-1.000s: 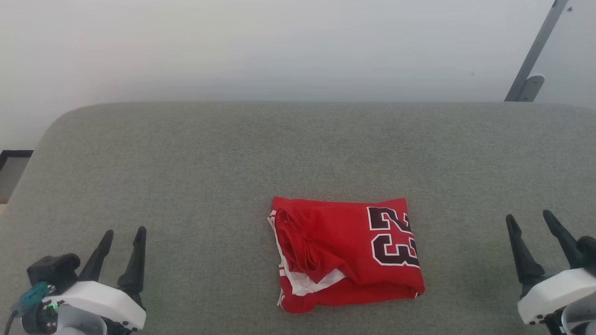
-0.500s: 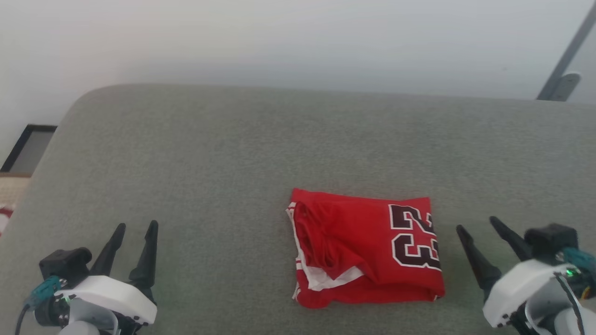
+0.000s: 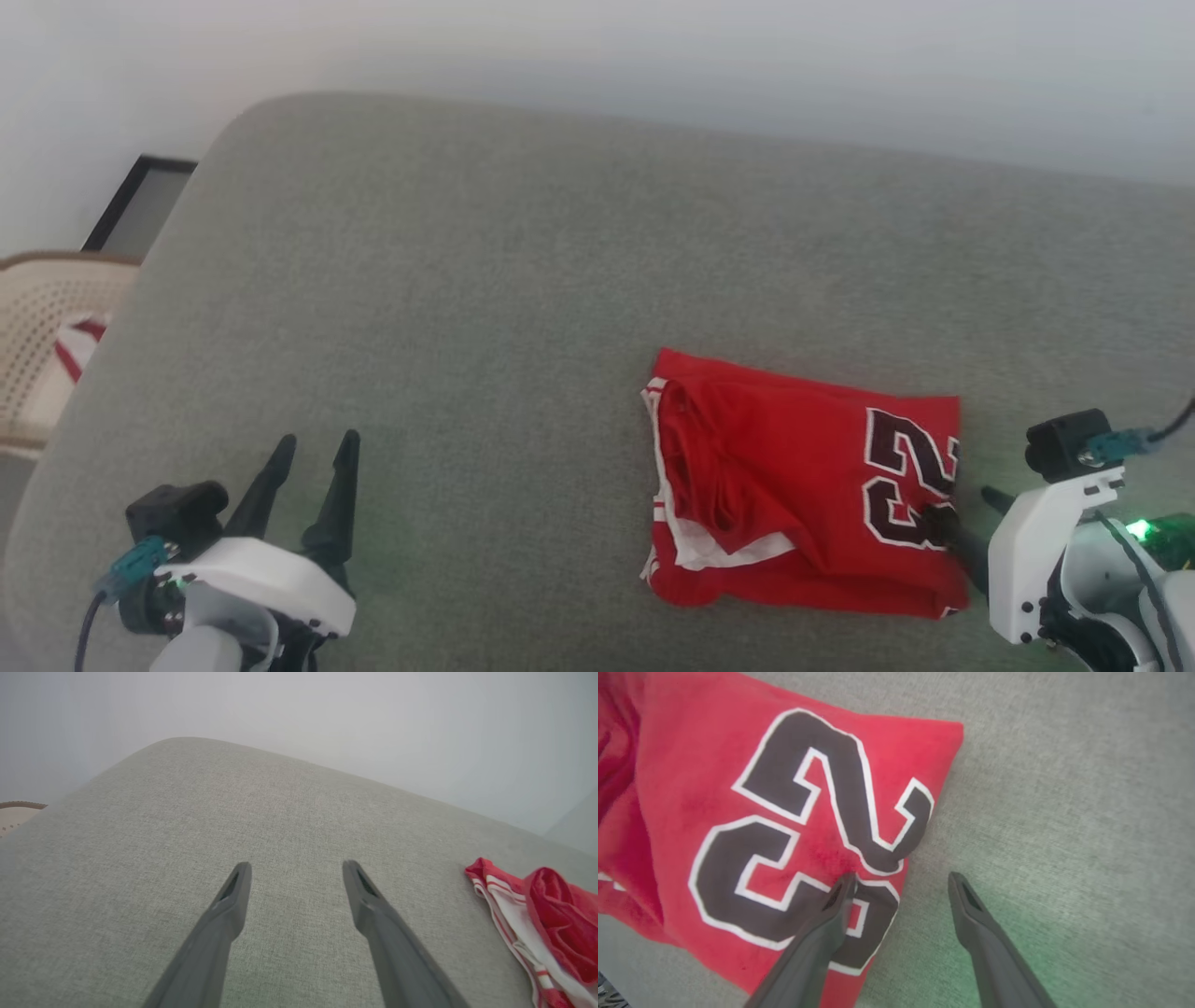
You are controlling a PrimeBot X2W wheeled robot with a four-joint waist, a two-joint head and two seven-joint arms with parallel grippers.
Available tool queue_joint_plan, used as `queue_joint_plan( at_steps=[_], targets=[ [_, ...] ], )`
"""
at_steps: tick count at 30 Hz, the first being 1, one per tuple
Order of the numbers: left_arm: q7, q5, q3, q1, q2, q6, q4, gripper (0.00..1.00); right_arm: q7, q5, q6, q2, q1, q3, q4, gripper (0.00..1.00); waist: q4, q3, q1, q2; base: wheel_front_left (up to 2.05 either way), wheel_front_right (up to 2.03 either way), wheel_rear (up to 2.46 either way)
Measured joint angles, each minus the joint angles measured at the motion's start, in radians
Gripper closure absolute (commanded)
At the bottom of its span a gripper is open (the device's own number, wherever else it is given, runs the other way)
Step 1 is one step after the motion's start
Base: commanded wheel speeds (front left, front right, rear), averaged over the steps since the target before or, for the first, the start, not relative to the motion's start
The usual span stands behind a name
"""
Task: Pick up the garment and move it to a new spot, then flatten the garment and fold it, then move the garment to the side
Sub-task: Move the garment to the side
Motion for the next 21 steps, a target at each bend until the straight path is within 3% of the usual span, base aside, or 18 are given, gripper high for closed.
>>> queue_joint_plan(
  at_steps=[7,8,10,21],
  targets=[
    [0.0,0.005,0.004,-0.016,-0.024,-0.007,0.008,0.0,0.141,0.036,0.0,-0.002,-0.03,0.003,0.003,0.0,0.032,0.042,0.0,0.0,0.0,0.0,0.0],
    [0.0,0.008,0.004,-0.019,-0.026,-0.008,0.01,0.0,0.156,0.037,0.0,-0.003,-0.035,0.005,0.003,0.46,0.035,0.046,0.0,0.0,0.0,0.0,0.0],
    [0.0,0.008,0.007,-0.027,-0.032,-0.009,0.012,0.0,0.165,0.036,0.0,-0.002,-0.043,0.007,0.003,1.0,0.039,0.053,-0.0001,0.0,0.0,0.0,0.0],
    [0.0,0.028,0.023,-0.055,-0.038,-0.019,0.024,0.0,0.17,0.0,0.002,0.018,-0.071,-0.04,-0.006,1.0,0.012,0.063,0.0,0.0,0.0,0.0,0.0]
  ],
)
